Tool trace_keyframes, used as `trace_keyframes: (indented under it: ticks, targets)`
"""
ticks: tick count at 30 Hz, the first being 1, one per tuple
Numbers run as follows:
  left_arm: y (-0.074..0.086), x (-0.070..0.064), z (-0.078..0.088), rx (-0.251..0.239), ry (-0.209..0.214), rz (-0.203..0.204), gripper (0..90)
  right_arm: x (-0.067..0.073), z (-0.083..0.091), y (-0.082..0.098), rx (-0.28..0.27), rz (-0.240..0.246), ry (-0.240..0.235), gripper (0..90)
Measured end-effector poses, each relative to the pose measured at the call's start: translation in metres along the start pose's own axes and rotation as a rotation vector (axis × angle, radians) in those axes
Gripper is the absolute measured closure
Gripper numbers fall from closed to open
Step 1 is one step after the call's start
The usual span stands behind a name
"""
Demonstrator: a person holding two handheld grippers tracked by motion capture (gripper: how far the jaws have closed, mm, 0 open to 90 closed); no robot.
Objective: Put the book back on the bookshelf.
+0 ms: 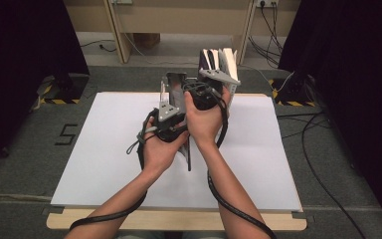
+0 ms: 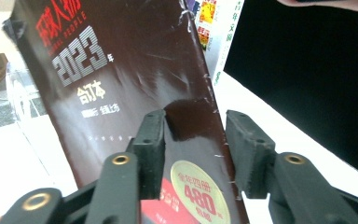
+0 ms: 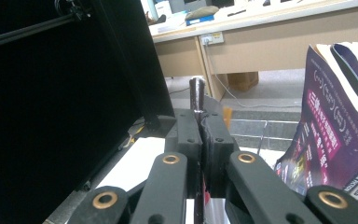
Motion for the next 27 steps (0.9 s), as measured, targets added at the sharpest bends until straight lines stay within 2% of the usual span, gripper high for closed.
trace_keyframes:
  ticks: [1,3,4,8,10,17,27]
  targets:
    - [0.001,0.001,0.001,-0.004,-0.001,0.009,63.4,0.001,-0.001,0.000,0.000,0.002,-0.003,87.9]
    - [0.003,0.005,0.005,-0.020,0.016,0.070,70.7,0.004,-0.002,0.001,0.003,0.007,-0.013,87.9]
    - [0.004,0.007,0.007,-0.031,0.016,0.081,73.3,0.005,-0.002,0.001,0.006,0.010,-0.017,87.9]
    - [0.008,0.012,0.014,-0.052,-0.010,0.096,81.0,0.013,-0.005,0.000,0.017,0.029,-0.041,87.8]
    - [0.009,0.014,0.015,-0.051,-0.021,0.089,84.4,0.017,-0.007,0.001,0.023,0.039,-0.052,87.7]
    - [0.014,0.021,0.021,-0.069,-0.030,0.101,87.0,0.022,-0.013,0.001,0.040,0.058,-0.074,85.9]
    - [0.016,0.035,0.025,-0.100,-0.042,0.123,87.5,0.021,-0.013,-0.002,0.050,0.061,-0.110,65.6]
Point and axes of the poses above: each handheld gripper's, and its own axes: z roughly backward along the jaws, y roughly out of its underside, x roughly to its left, the point moved 1 cm from there along -z, roughly forward along the jaws, and after that the axes turned 8 degrees about -z, right-handed, at the moved point
